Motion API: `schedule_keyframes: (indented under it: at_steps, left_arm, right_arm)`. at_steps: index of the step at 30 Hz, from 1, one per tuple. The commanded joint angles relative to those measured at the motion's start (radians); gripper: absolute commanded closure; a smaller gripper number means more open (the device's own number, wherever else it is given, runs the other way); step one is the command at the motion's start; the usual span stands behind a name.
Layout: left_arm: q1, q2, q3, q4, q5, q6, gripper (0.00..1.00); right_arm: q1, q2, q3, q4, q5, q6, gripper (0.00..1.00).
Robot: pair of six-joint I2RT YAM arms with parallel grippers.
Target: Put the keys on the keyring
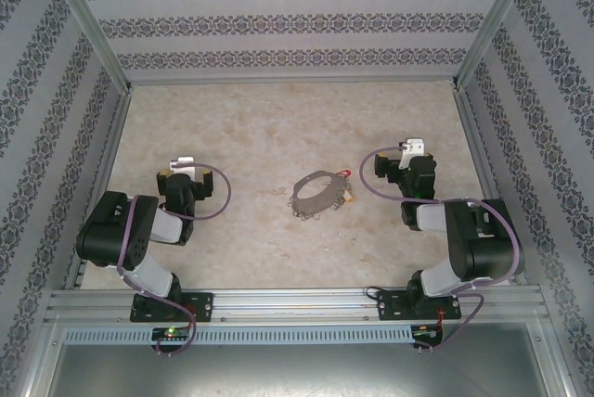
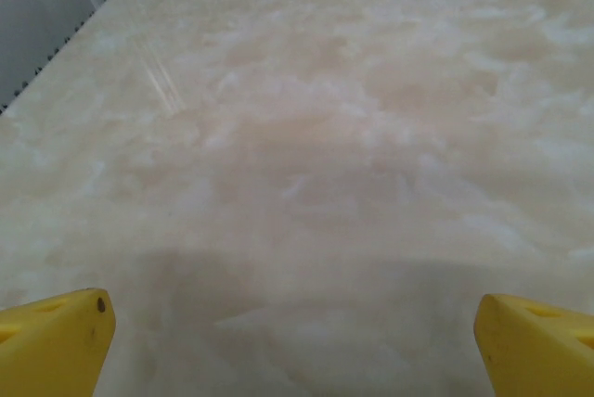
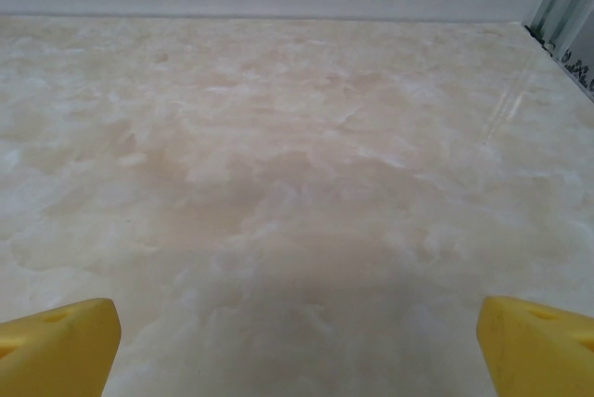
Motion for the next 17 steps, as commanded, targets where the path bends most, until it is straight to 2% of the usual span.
schedule_keyframes:
  at_steps: [1, 17]
  left_arm:
    - [0.014, -0.011, 0.036, 0.1, 0.069, -0.016, 0.0]
    - [0.016, -0.017, 0.062, 0.035, 0.053, -0.029, 0.0]
  right_arm:
    - [-0.007, -0.003, 0.011, 0.025, 0.013, 0.014, 0.02]
    - [-0.008, -0.002, 0.012, 0.023, 0.01, 0.014, 0.02]
